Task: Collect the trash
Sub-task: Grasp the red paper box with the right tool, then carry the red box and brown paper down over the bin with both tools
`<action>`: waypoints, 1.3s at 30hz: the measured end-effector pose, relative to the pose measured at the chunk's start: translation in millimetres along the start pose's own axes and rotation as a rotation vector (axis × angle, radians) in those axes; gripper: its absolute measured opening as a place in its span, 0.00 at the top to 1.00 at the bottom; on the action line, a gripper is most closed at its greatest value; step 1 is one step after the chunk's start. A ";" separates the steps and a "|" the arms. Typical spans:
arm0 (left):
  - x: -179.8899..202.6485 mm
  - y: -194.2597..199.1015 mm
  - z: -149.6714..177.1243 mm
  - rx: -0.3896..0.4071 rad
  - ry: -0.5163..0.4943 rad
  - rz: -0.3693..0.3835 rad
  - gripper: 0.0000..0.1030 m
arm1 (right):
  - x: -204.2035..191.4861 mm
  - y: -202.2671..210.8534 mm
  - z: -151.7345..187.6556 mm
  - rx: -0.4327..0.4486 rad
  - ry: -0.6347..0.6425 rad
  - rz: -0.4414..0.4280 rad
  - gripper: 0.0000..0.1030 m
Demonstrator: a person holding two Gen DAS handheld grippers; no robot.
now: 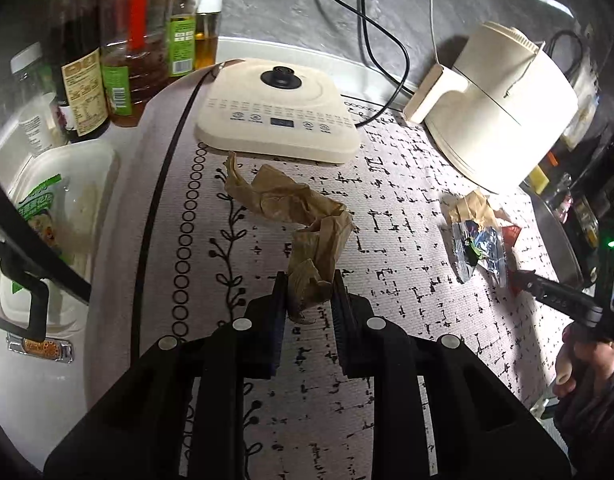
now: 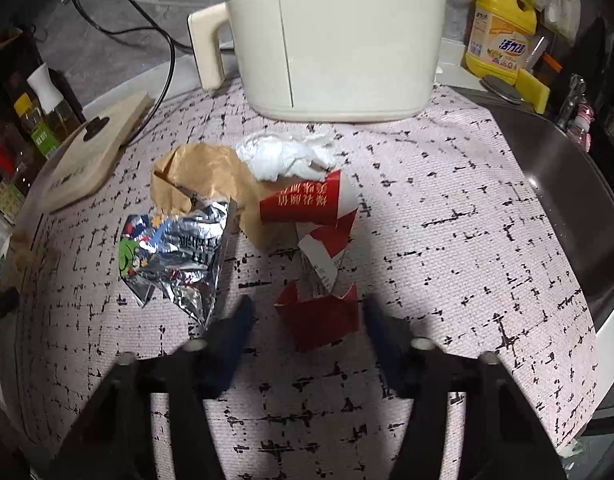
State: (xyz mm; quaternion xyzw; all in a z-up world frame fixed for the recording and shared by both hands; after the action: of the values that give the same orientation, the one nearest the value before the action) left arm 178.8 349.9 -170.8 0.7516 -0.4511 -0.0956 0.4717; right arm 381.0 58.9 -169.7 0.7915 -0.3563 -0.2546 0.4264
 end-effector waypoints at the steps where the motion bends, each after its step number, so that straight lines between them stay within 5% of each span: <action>1: -1.7 0.9 1.0 0.002 0.005 0.004 0.79 | -1.6 -0.7 0.3 -0.009 0.010 0.006 0.69; 13: -6.5 7.2 9.9 -0.009 -0.043 0.073 0.79 | -13.1 32.1 22.5 0.036 -0.038 0.044 0.71; 24: 28.3 6.5 17.4 -0.025 -0.128 0.163 0.79 | -8.0 73.1 67.0 0.067 -0.102 0.046 0.71; 31: 94.0 6.5 27.1 -0.020 -0.255 0.240 0.79 | 25.6 107.0 90.2 0.109 -0.156 0.055 0.71; 39: 203.0 22.2 74.8 -0.024 -0.393 0.325 0.79 | 115.1 162.1 157.7 0.163 -0.291 0.090 0.71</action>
State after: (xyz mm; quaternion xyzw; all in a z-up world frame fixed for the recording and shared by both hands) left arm 239.9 144.1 -136.1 0.6307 -0.6478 -0.1680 0.3929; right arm 284.2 -170.8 -122.3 0.7613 -0.4688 -0.3176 0.3158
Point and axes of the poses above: each gripper's, at about its wrist camera, not at the fingertips, and y roughly against the way its jaws point, x to its right, z to its underside, the point moved 5 cm from there along -y, roughly the way its jaws point, and after that the axes turned 3 degrees about -x, right-handed, at the moved point
